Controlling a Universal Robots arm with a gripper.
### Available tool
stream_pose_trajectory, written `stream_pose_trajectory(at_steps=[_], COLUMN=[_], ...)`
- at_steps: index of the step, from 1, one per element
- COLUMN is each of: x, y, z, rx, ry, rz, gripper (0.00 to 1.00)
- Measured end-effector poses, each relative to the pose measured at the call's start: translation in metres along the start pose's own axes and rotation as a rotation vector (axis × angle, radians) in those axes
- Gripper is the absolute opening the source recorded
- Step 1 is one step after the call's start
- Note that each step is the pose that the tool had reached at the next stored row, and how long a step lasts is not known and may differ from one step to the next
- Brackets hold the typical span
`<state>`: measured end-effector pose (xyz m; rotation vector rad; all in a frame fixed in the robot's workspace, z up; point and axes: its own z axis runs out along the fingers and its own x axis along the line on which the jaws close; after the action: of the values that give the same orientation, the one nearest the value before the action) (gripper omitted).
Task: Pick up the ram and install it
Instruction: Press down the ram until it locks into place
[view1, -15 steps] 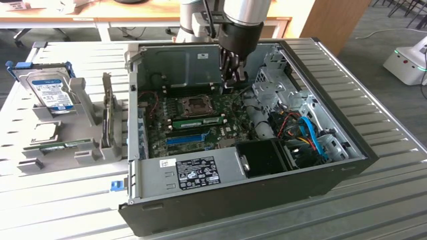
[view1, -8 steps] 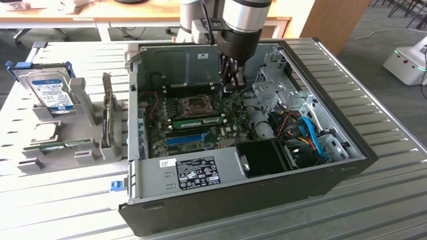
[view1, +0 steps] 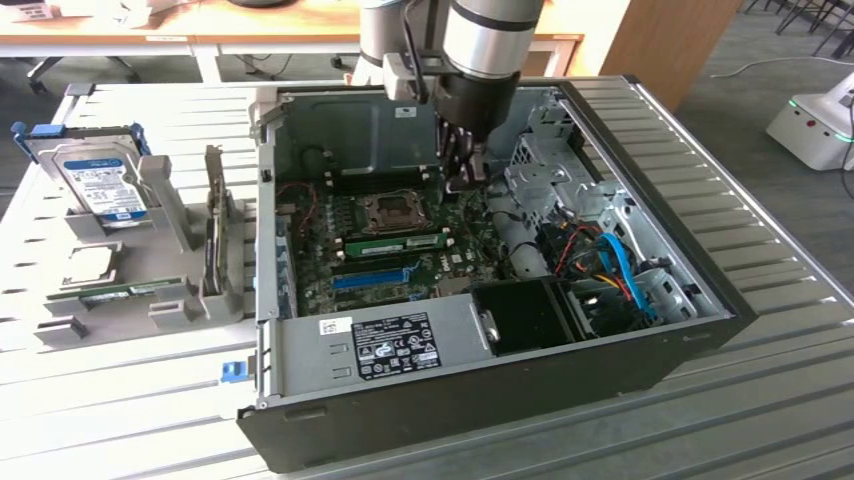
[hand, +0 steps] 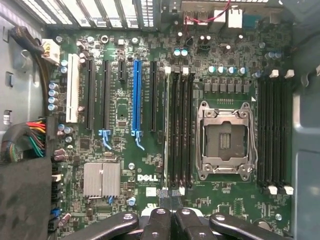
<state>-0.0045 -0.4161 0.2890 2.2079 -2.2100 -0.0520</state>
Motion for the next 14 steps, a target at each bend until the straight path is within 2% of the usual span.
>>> stream_pose_trajectory(at_steps=[14], x=[0.0], y=[-0.0004], z=[0.0114], rx=[0.0], ry=[0.0], rz=[0.0], gripper=[0.11])
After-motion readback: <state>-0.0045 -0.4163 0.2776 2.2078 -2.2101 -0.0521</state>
